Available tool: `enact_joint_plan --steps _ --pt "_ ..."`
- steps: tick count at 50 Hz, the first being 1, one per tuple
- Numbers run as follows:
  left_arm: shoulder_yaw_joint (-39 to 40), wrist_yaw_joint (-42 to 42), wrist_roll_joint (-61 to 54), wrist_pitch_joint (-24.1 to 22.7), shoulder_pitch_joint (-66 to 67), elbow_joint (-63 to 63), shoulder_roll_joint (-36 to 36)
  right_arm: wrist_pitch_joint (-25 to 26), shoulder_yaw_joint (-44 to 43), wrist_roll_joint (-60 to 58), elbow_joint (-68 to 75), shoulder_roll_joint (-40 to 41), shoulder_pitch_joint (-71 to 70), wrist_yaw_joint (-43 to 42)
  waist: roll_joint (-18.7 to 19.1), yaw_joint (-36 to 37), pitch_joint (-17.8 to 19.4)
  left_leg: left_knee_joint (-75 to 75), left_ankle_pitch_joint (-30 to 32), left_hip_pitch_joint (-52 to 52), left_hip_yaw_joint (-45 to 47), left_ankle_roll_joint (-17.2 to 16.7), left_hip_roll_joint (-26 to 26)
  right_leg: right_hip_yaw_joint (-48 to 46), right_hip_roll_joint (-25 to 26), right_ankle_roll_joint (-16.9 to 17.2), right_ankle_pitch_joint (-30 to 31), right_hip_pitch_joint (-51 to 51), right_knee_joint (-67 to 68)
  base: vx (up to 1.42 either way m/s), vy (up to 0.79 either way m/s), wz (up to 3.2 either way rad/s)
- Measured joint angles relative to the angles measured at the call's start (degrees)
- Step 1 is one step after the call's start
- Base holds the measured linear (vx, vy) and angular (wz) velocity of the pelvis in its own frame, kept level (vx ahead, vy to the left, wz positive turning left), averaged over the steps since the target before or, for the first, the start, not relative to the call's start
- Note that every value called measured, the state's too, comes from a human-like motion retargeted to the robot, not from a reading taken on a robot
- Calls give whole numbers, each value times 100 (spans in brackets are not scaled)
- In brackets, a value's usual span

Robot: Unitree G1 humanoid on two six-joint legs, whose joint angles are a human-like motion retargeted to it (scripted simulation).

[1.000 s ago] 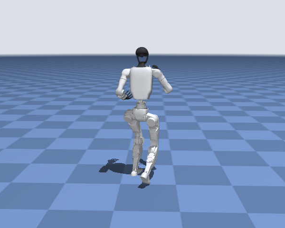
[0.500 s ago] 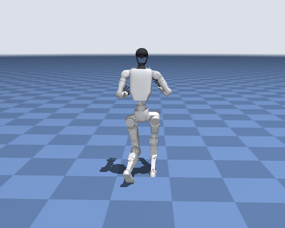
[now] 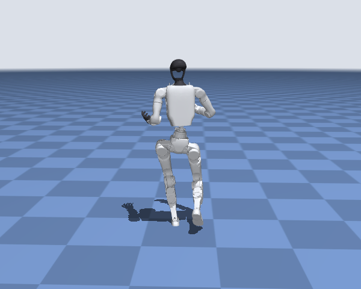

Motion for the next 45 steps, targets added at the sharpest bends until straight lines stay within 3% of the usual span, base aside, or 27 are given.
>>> enact_joint_plan --steps 4,8,11,13,15,18,20,23,28,32,34,45 --pt "-239 -74 -182 -32 -329 25 101 -36 20 204 -84 -23 698 197 216 -745 78 -982 -13 1375 -328 -240 205 58 -4 -32 -426 -875 -1162 80 -14 41" --pt "-563 -290 -418 -159 -581 -79 314 -29 -126 484 -128 -109 1199 193 612 -1232 258 -1520 -85 2555 -475 -464 809 494 939 445 -189 -999 -3355 74 -18 23" --pt "-704 -363 -468 -210 -652 -189 401 -36 -238 529 -111 -131 1399 107 687 -1435 288 -939 -431 2916 -524 -476 1052 832 1341 554 -88 -967 -3465 63 -21 19" --pt "-767 -406 -473 -219 -603 -228 380 -37 -317 484 -103 -107 1490 3 702 -1479 285 -250 -549 3028 -488 -499 1212 918 1526 473 -154 -889 -3017 58 -23 9" --pt "-802 -467 -466 -199 -536 -244 353 -31 -450 398 -98 -82 1515 -155 760 -1492 286 619 -281 3007 -323 -600 1516 853 1681 302 -471 -741 -2652 56 -22 19" --pt "-801 -735 -529 -23 -708 -148 265 51 -730 257 -7 -53 1261 -501 1377 -1479 449 2060 131 2451 -122 -766 2629 316 2262 4 -566 -220 -3133 50 -21 39" --pt "-795 -847 -475 59 -729 -133 200 87 -807 222 59 4 1126 -657 1568 -1440 420 2471 141 2056 173 -724 3064 134 2421 -63 -574 44 -3504 44 -18 31" --pt "-763 -823 -366 79 -684 -153 207 110 -826 250 122 91 1011 -782 1634 -1434 274 1990 -226 1730 830 -705 3255 -93 2407 13 -448 525 -4206 39 -14 45" --pt "-715 -517 -25 -11 -581 -187 371 123 -829 250 215 151 979 -867 1380 -1635 96 -152 -363 2092 1989 -844 2831 -490 2004 247 -330 1267 -5113 28 -9 76" --pt "-717 -399 321 -69 -578 -141 471 161 -881 260 415 182 1070 -815 1009 -1747 123 -1332 -173 2648 2470 -881 2359 -721 1542 370 -541 1374 -4917 9 -6 81" --pt "-700 -375 521 -76 -667 -16 532 191 -942 314 586 203 1085 -733 700 -1733 129 -2277 173 2994 2480 -855 1804 -761 1172 456 -634 1333 -4725 1 -3 79" --pt "-221 -407 1160 33 -378 507 694 370 -1081 450 1478 65 1470 138 -404 -1392 552 -3150 694 3014 1500 -634 571 -203 -74 833 -542 558 -2147 -11 0 95"
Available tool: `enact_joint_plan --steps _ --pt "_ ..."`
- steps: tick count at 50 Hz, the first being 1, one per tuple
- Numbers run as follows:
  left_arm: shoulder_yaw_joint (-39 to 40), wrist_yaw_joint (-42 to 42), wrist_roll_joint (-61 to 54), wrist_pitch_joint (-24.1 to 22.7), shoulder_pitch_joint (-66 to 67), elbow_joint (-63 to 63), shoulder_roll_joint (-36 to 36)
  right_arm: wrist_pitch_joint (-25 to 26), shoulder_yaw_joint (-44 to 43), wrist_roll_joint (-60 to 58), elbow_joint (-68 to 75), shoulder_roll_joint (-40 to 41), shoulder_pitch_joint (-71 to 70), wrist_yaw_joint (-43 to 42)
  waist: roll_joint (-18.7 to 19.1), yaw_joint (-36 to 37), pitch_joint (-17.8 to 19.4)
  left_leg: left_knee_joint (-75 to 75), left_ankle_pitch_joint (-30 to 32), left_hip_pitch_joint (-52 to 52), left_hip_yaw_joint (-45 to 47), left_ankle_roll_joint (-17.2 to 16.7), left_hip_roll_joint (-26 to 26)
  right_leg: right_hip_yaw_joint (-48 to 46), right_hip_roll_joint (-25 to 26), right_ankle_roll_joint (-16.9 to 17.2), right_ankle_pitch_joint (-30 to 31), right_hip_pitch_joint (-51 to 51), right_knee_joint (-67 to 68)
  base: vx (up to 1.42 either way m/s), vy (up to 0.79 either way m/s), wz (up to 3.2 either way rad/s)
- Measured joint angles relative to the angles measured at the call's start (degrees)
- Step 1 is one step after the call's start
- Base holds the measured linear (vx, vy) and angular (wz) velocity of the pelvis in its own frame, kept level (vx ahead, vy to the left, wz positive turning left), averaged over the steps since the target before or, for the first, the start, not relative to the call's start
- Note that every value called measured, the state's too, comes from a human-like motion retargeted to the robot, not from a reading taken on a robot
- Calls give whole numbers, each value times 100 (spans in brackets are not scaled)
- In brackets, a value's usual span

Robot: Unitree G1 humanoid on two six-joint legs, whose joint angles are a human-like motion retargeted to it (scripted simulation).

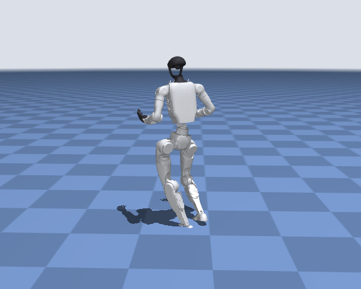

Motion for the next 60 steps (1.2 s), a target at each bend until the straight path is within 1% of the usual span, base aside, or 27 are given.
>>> enact_joint_plan --steps 3,5,8,10,11,12,13,15,17,20,23,24,27,30,36,38,40,43,45,47,48,50,53,55,56,58,60 --pt "340 179 79 -1 151 249 62 -11 -50 -1 171 -35 101 268 -204 117 -212 -804 445 -27 -380 114 -403 87 -204 43 -15 -91 306 -7 -3 98" --pt "550 325 134 -22 312 443 44 -1 -33 -38 261 -56 221 355 -397 277 -250 -954 608 -56 -488 148 -631 174 -369 72 -98 45 322 -7 -6 73" --pt "897 652 321 -64 424 908 101 0 66 -109 507 -33 247 481 -481 485 -319 -1140 754 -78 -610 163 -705 52 -353 37 -291 370 -136 -5 -7 57" --pt "1147 932 534 -112 342 1371 195 -13 219 -119 829 10 53 545 -340 574 -346 -842 576 -258 -622 123 -443 -191 -45 -66 -429 715 -782 -2 -8 46" --pt "1227 1032 608 -115 388 1529 198 5 277 -132 914 -1 51 554 -396 656 -315 -649 532 -336 -571 108 -473 -208 -115 -87 -565 807 -901 -3 -8 35" --pt "1322 1146 699 -127 375 1730 226 12 357 -136 1045 -6 -26 568 -358 712 -297 -297 383 -501 -527 76 -364 -287 -43 -139 -656 932 -1127 -3 -9 32" --pt "1447 1286 822 -155 242 2020 303 -5 479 -121 1267 4 -251 589 -134 713 -305 372 21 -843 -496 12 26 -490 314 -253 -656 1120 -1568 -1 -8 35" --pt "1580 1460 989 -165 253 2341 352 14 645 -150 1465 -46 -380 620 -45 818 -221 1233 -289 -1193 -372 -65 277 -645 399 -356 -840 1286 -1751 -4 -8 30" --pt "1752 1645 1207 -225 21 2700 475 -13 887 -114 1791 -97 -856 649 519 818 -293 2791 -876 -2053 -255 -209 1291 -919 1227 -603 -776 1386 -2409 -2 -6 43" --pt "1869 1829 1459 -307 -23 2772 539 -21 1145 -62 1986 -236 -1253 661 850 953 -259 4186 -892 -2736 -32 -335 2055 -1029 1641 -795 -915 1390 -2582 -2 -3 22" --pt "2023 2007 1649 -440 -61 2481 517 -76 1375 89 2236 -378 -1849 618 1371 1218 -430 5294 -958 -3768 -299 -459 2891 -975 2390 -1003 -680 1300 -3172 3 -1 -12" --pt "2062 2057 1686 -501 -19 2350 496 -96 1417 124 2277 -413 -1964 579 1489 1306 -459 5518 -965 -4009 -357 -487 3079 -954 2526 -1038 -657 1292 -3228 0 0 0" --pt "2206 2291 1820 -681 149 1765 409 -158 1456 275 2430 -520 -2366 394 1615 1606 -606 5653 -933 -4683 -363 -533 3399 -861 2718 -1073 -537 1319 -3603 12 4 -10" --pt "2366 2479 1886 -839 432 1258 296 -211 1384 360 2604 -545 -2620 183 1629 1835 -725 5227 -912 -5105 -194 -572 3579 -868 2699 -1028 -485 1465 -3869 18 11 15" --pt "2752 2608 1896 -911 1382 959 -56 -180 965 350 3257 -383 -2843 -176 1675 2138 -1016 3858 -817 -5480 401 -680 3826 -1039 2686 -902 -381 1978 -4307 29 20 48" --pt "2876 2532 1815 -849 1769 1042 -212 -141 772 317 3639 -239 -2786 -244 1607 2217 -1172 3552 -767 -5420 618 -621 3757 -1034 2620 -863 -350 2072 -4253 43 26 67" --pt "2970 2487 1780 -772 2081 1183 -428 -46 584 320 3972 -97 -2598 -293 1586 2238 -1236 3741 -671 -5413 576 -527 3716 -931 2551 -816 -281 2104 -3858 50 25 91" --pt "3052 2237 1702 -574 2594 1366 -690 141 181 269 4814 246 -2062 -193 1182 2246 -1351 3902 -542 -5064 617 -163 3033 -546 2115 -504 -90 1865 -2513 56 23 146" --pt "3096 1990 1635 -408 2884 1379 -837 273 -172 243 5469 530 -1567 68 584 2133 -1366 3741 -442 -4767 723 218 2075 -281 1404 -133 329 1351 -926 53 17 222" --pt "3181 1760 1681 -258 3004 1190 -961 455 -525 279 6103 801 -1063 461 63 1902 -1338 3402 -307 -4548 585 551 1078 58 918 243 1345 666 741 52 3 266" --pt "3231 1679 1756 -193 3009 1021 -985 553 -701 299 6419 919 -828 679 -63 1791 -1318 3228 -244 -4437 397 638 729 145 894 257 1792 285 1515 51 -9 269" --pt "3333 1602 1998 -106 2936 597 -941 735 -1036 292 7031 1114 -345 1105 -65 1553 -1284 2950 -191 -4215 -126 701 239 213 1017 258 2149 -566 3088 49 -13 275" --pt "3545 1554 2473 -67 2637 -167 -686 940 -1382 51 7758 1384 377 1674 387 1179 -1310 2462 -101 -3794 -1099 406 -63 5 1327 119 1986 -2241 5454 38 -10 278" --pt "3623 1537 2838 -163 2523 -762 -676 1018 -1406 -246 8085 1747 954 1901 748 1028 -1426 2969 -371 -3908 -1558 168 -57 129 1632 146 1103 -3228 6912 31 -3 261" --pt "3659 1538 2968 -219 2384 -1030 -565 1057 -1378 -419 8211 1811 1101 2021 995 957 -1358 2998 -478 -3718 -1679 86 76 98 1544 -83 1030 -3903 7316 21 0 266" --pt "3654 1530 3203 -348 2101 -1519 -335 1119 -1295 -744 8442 1921 1338 2218 1493 832 -1077 3224 -773 -3289 -1853 -59 395 133 1379 -468 914 -5201 7896 9 3 288" --pt "3560 1532 3394 -456 1698 -1858 135 1155 -1211 -994 8606 1824 1366 2359 2144 485 -485 2993 -1016 -2325 -2415 -296 855 97 1027 -672 1699 -6665 7757 -4 6 330"
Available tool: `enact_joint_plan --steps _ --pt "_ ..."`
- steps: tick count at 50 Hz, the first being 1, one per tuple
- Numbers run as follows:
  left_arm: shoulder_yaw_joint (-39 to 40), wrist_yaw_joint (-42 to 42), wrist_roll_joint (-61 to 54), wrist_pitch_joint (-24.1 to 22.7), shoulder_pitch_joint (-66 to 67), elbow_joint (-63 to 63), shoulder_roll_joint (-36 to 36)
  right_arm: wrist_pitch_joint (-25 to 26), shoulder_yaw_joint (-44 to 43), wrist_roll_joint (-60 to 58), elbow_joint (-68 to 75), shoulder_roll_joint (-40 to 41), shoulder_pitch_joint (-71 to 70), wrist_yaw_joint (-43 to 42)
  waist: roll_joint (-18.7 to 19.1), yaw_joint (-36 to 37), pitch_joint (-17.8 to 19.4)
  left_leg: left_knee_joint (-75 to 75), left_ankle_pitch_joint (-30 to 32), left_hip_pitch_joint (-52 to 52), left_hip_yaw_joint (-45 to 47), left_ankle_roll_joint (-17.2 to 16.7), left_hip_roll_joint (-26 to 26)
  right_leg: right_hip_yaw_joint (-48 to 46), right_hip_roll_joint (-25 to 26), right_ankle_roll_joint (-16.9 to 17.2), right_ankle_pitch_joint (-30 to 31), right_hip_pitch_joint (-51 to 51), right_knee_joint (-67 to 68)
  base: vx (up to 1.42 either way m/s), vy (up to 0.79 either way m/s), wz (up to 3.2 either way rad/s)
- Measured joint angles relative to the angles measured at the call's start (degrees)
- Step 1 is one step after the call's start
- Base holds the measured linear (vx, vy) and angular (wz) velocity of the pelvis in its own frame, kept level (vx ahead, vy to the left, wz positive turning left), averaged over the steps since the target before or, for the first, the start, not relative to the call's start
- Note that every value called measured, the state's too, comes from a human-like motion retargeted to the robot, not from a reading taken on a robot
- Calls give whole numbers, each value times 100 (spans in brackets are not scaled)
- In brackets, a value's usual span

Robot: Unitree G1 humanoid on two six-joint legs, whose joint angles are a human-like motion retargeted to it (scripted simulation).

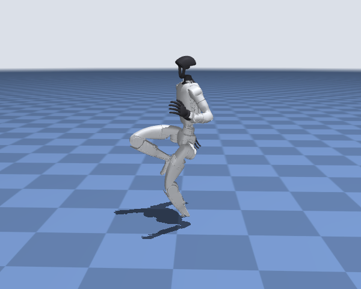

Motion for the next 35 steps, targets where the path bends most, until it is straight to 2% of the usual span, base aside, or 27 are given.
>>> enact_joint_plan --steps 3,5,7,10,13,16,20,25,30,35 --pt "-371 16 193 -120 -373 -413 308 -1 156 -166 20 -240 -53 -160 551 -191 760 579 -442 632 -282 -401 408 179 -269 -59 -238 -1205 -408 4 -5 263" --pt "-657 25 272 -125 -589 -597 462 -4 189 -183 -79 -513 -187 -403 907 -435 1434 835 -647 1226 -457 -670 791 90 -627 -17 -386 -1372 -1070 5 -15 275" --pt "-1105 62 356 -88 -489 -670 695 -12 172 -150 -258 -777 -27 -776 1339 -550 1451 1033 -746 1485 -724 -975 1374 -236 -1033 140 -432 -1395 -2086 5 -23 255" --pt "-1606 207 530 2 -511 -682 965 -6 9 -124 -682 -1245 -53 -1447 1953 -588 1451 1219 -781 1556 -1040 -1296 2244 -553 -1402 581 -107 -1424 -4074 -5 -22 189" --pt "-1777 436 810 60 -565 -592 1120 -43 -65 -194 -1058 -1703 -374 -2095 2026 -456 1451 1182 -696 1432 -1052 -1296 2604 -443 -1423 905 -43 -1424 -6217 -16 -14 97" --pt "-1789 678 1093 40 -623 -485 1029 -98 -181 -319 -1331 -2287 -742 -2574 2024 -237 1451 1108 -643 1206 -981 -1296 2744 -490 -1267 936 -145 -1424 -7557 -18 -19 34" --pt "-1670 842 1302 -11 -529 -380 860 -171 -310 -458 -1534 -2918 -1083 -2874 1717 15 1408 1004 -629 998 -1002 -1296 2685 -529 -1186 936 -376 -1424 -7723 -6 -24 41" --pt "-1597 822 1241 -55 -96 -351 732 -245 -480 -523 -1655 -3328 -951 -2965 1041 389 871 856 -590 750 -1030 -1242 2391 -737 -1154 713 -640 -1397 -7086 4 -21 34" --pt "-1617 638 777 -89 272 -297 460 -301 -608 -473 -1717 -3314 -634 -2834 352 530 497 649 -494 744 -1034 -997 1859 -899 -892 471 -832 -931 -6557 9 -8 38" --pt "-1627 420 -185 -153 428 -240 -88 -391 -558 -255 -1840 -3053 -399 -2436 -424 440 222 397 -369 747 -927 -654 1063 -913 -240 254 -705 -433 -5589 15 1 27"
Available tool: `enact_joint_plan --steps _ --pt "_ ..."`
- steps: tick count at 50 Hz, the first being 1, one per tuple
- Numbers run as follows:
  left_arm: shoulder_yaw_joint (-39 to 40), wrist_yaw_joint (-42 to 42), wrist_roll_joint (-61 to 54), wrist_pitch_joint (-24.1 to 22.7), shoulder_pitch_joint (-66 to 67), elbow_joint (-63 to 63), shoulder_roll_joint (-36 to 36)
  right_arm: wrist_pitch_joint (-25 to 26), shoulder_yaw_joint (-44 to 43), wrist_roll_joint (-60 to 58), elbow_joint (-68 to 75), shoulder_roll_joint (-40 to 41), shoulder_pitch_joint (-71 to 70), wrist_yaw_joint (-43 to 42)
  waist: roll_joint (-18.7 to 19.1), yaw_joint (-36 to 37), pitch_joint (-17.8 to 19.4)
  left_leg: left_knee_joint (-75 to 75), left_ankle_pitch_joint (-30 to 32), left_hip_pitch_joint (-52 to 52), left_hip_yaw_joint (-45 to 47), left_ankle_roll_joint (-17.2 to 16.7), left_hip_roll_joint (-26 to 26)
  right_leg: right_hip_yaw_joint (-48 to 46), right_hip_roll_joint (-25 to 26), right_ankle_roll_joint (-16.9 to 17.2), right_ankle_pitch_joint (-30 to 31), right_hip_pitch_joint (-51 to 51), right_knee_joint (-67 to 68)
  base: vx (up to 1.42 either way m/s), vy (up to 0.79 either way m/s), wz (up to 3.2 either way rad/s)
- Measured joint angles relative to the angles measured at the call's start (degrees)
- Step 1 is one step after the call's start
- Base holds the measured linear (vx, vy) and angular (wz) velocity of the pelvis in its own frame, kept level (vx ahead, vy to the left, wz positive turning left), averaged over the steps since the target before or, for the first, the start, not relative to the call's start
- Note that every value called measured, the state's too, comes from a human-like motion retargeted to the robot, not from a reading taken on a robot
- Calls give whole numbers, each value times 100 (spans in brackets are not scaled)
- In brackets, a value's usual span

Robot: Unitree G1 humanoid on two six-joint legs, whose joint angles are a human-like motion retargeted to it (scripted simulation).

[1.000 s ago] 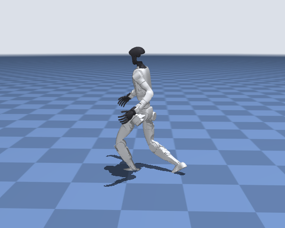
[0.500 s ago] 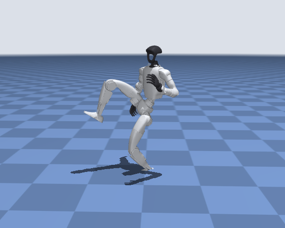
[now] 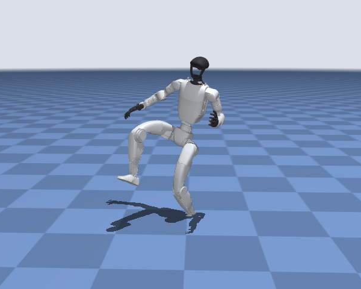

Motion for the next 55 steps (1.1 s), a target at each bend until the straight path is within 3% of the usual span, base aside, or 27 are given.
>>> enact_joint_plan --steps 4,8,12,15,18,20,22,27,35,43,50,55 --pt "150 -22 -636 -35 -92 -27 -468 -126 280 164 -343 335 71 270 -721 -379 -241 -328 303 -127 162 193 -813 126 982 -5 327 398 748 19 6 17" --pt "269 117 -763 47 -408 10 -652 -199 657 235 -915 687 195 359 -1272 -1092 -629 -810 829 -315 251 187 -1602 314 2245 253 760 920 801 25 6 47" --pt "139 144 -500 193 -745 299 -486 -174 970 259 -1561 1022 450 421 -1493 -2025 -1152 -1755 1513 -320 183 23 -2287 887 3436 648 1074 1772 -214 32 7 97" --pt "-112 -55 -121 271 -933 677 -214 -139 1071 394 -1876 1395 694 441 -1416 -2700 -1537 -2930 2098 64 36 -135 -2645 1594 4055 681 1254 2742 -1648 36 6 140" --pt "-437 -496 317 320 -1033 1018 106 -89 1081 560 -1823 1899 905 477 -1119 -3219 -1742 -4006 2552 661 167 -46 -2796 2302 4070 681 1173 3630 -2913 30 17 174" --pt "-638 -782 605 355 -986 1109 268 -47 1120 631 -1667 2219 1030 497 -928 -3411 -1829 -4156 2474 830 764 176 -2853 2630 4052 681 904 3970 -3258 23 26 123" --pt "-886 -1111 959 322 -1019 1301 531 -38 1205 692 -1323 2576 1033 474 -564 -3400 -1841 -4669 2464 1142 1004 294 -2654 2699 3924 673 726 4223 -3834 20 25 123" --pt "-1216 -1530 1582 275 -687 1438 964 -42 1462 770 -911 2967 1011 310 -380 -3116 -1964 -4492 2284 1278 1163 316 -2586 2688 3441 451 179 4472 -4176 11 11 129" --pt "-713 -1171 1686 346 -35 1876 1464 -273 1667 613 -1502 2491 534 -465 -937 -1874 -1941 -4102 2032 1164 808 415 -2344 2456 2925 374 360 4556 -4580 -10 3 107" --pt "-450 -1229 1200 417 605 2271 1850 -355 1370 383 -2483 1767 61 -1221 -1563 -829 -1554 -4312 2158 1109 457 516 -2407 2458 2265 213 308 4209 -4185 -19 6 103" --pt "-591 -2004 458 516 1494 2043 1957 -433 772 743 -3260 1560 196 -1327 -1785 -419 -1452 -4471 2384 1085 -25 490 -2706 2555 1774 128 -309 4355 -3209 -1 8 119" --pt "-490 -2476 -299 699 2080 1676 1668 -458 384 1031 -3841 1639 398 -1331 -1783 -104 -1442 -3650 2188 826 -31 471 -3051 2402 1329 -242 -1218 4834 -2968 15 9 106"
